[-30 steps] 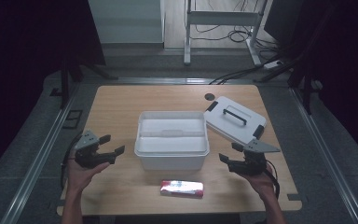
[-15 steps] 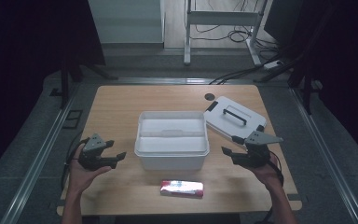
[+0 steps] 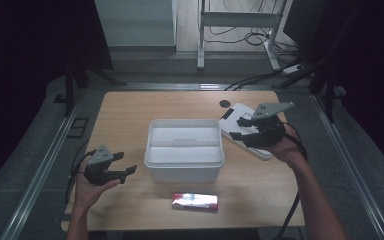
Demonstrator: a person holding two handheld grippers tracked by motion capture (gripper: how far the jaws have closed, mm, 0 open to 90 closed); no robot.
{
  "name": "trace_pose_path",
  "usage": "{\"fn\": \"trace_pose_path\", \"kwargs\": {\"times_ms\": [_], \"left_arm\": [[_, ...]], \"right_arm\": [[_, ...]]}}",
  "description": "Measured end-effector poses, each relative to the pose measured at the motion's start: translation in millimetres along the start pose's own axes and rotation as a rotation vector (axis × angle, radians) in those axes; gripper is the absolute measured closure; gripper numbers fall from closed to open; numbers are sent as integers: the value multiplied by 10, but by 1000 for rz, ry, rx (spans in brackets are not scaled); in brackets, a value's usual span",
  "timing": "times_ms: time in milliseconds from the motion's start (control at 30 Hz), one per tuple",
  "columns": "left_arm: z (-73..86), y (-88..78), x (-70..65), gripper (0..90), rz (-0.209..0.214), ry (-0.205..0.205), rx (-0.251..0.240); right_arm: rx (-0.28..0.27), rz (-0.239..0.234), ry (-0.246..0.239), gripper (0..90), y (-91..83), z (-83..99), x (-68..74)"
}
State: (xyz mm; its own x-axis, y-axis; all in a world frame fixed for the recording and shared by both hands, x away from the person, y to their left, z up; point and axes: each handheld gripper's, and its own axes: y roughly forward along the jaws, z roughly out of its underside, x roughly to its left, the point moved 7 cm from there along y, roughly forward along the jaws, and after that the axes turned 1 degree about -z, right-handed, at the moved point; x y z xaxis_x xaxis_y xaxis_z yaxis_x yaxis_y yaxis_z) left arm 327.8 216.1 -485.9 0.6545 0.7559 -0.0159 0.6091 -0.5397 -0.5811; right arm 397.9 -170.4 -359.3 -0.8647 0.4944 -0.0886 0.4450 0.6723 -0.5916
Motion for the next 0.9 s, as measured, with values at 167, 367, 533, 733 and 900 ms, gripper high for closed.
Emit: {"fn": "trace_pose_path", "kwargs": {"times_ms": [167,367,533,733,900], "left_arm": [[8,15,-15,292,8,7,8],[26,64,-46,291,30,20,33],[41,85,-53,286,39,25,47],[56,113,-71,284,48,30,64],[71,133,-87,284,54,35,79]], "right_arm": [[58,-35,-35,533,115,-198,-97],[159,-83,-75,578,383,-336,-110],[226,-141,-131,624,604,-417,-47],[269,-203,-171,669,812,-484,9],[276,-234,-202,686,913,-553,46]]}}
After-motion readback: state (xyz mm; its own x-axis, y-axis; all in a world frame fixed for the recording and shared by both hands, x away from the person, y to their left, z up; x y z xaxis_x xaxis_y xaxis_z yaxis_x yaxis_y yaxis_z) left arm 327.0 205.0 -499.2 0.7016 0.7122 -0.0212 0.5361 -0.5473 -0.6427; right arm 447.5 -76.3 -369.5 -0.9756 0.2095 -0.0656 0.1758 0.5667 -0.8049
